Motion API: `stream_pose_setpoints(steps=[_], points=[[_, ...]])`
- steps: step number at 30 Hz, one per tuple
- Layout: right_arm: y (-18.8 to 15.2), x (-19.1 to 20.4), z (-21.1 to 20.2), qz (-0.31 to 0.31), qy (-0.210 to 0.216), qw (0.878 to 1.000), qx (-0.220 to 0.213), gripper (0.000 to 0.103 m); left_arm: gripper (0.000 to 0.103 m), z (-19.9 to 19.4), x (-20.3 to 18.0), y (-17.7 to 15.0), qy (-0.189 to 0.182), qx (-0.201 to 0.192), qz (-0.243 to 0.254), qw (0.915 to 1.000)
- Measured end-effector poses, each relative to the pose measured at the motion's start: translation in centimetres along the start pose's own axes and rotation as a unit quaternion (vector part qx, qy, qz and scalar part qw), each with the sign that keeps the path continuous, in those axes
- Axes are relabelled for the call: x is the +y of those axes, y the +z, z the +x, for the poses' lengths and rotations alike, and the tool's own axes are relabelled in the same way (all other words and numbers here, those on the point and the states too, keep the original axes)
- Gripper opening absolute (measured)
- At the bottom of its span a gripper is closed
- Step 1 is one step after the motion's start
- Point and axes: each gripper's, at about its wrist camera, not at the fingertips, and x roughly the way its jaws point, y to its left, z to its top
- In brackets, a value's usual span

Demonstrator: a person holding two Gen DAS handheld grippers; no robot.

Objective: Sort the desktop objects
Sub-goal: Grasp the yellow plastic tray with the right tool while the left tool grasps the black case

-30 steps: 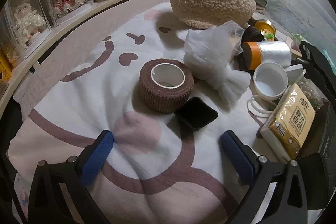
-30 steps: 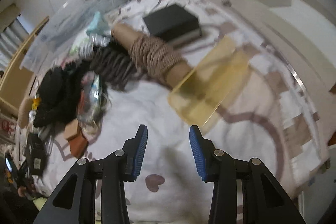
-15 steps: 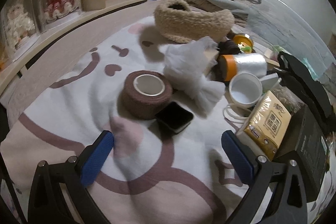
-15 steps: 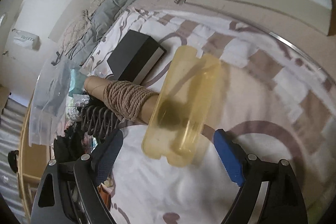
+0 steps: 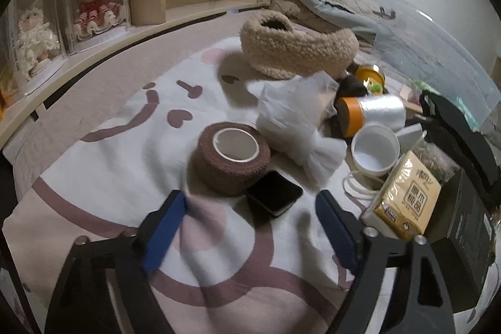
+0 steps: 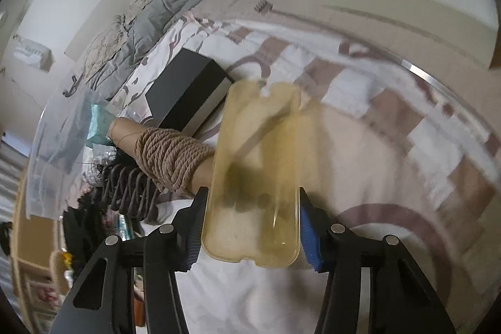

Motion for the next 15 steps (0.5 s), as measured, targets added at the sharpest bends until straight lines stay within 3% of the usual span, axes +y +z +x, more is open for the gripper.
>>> stream_pose_setpoints(steps=[1, 6, 13, 15], points=[[0.0, 0.3, -0.4, -0.014, -0.009, 1.000, -0.008, 0.053, 0.073, 0.0, 0.1, 0.1, 0.006, 0.001, -0.002, 1.0000], [-0.2, 2.8, -2.3, -0.097, -0.022, 0.994, -0.036, 0.052, 0.065, -0.1, 0.0, 0.2, 0.011, 0.003, 0.001, 0.9999], [-1.4, 6.0, -3.3, -0.187, 0.004, 0.982, -0.032, 0.052, 0.050, -1.0, -1.0, 0.3, 0.010, -0.002, 0.019, 0.9998], [-1.8, 6.6, -3.4, -0.202, 0.033, 0.978, -0.028, 0.051, 0.045, -1.2, -1.3, 0.3, 0.012, -0.003, 0.024, 0.9996]])
